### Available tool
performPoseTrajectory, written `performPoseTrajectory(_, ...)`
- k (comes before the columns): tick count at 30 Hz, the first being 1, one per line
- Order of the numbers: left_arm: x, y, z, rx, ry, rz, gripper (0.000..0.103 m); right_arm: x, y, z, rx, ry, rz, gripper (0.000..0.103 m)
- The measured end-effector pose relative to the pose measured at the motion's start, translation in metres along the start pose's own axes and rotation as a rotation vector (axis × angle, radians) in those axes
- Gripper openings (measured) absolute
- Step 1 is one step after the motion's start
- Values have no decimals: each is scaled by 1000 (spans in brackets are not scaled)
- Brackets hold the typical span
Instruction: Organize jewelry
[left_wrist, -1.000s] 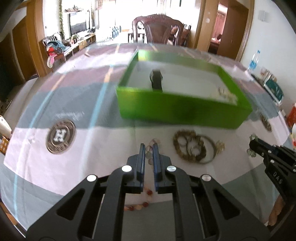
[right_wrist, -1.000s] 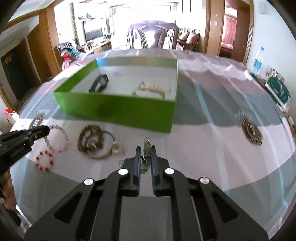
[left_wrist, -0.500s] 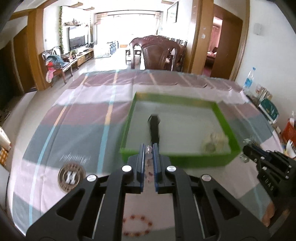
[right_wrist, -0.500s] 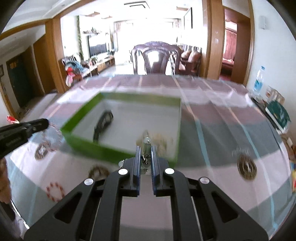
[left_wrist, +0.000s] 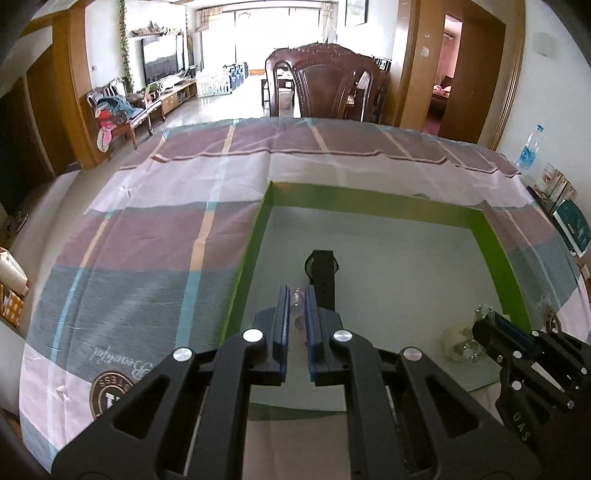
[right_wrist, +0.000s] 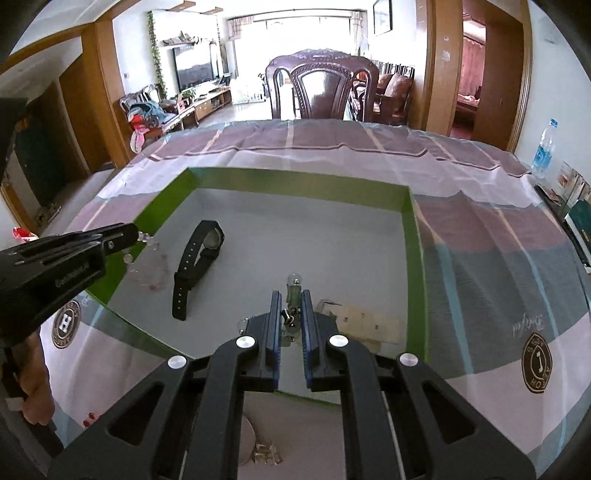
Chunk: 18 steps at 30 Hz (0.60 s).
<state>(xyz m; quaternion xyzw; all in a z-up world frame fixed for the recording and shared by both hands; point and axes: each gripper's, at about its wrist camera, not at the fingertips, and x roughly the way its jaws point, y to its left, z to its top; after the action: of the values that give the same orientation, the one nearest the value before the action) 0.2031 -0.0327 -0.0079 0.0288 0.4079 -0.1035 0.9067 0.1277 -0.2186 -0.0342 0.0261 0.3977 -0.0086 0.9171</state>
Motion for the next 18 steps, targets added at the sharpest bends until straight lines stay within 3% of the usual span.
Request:
performPoseTrajectory(1, 1, 0, -1, 0, -5, 8, 22, 0, 1, 0, -5, -4, -8, 18)
performPoseTrajectory(3, -3, 0, -3, 8, -19, 24, 40, -6, 1, -2, -9, -24, -10, 50)
performPoseTrajectory(4, -7, 0, -5, 11, -33, 36, 41, -14, 0, -2, -3, -49, -4, 54)
performPoseTrajectory(6, -18, -1, -8, 16, -56, 35, 44, -30, -4, -4, 3, -92, 6, 55)
performPoseTrajectory(9, -42, -1, -20, 21, -89, 36, 59, -53, -11, -13, 16, -114, 23, 55)
performPoseTrajectory(14, -73, 11, -56, 23, -90, 87, 63, -74, -28, -43, 39, -79, 60, 55)
performPoseTrajectory(18, -73, 25, -83, -24, -35, 89, 63, -73, -33, -67, 46, -19, 71, 54)
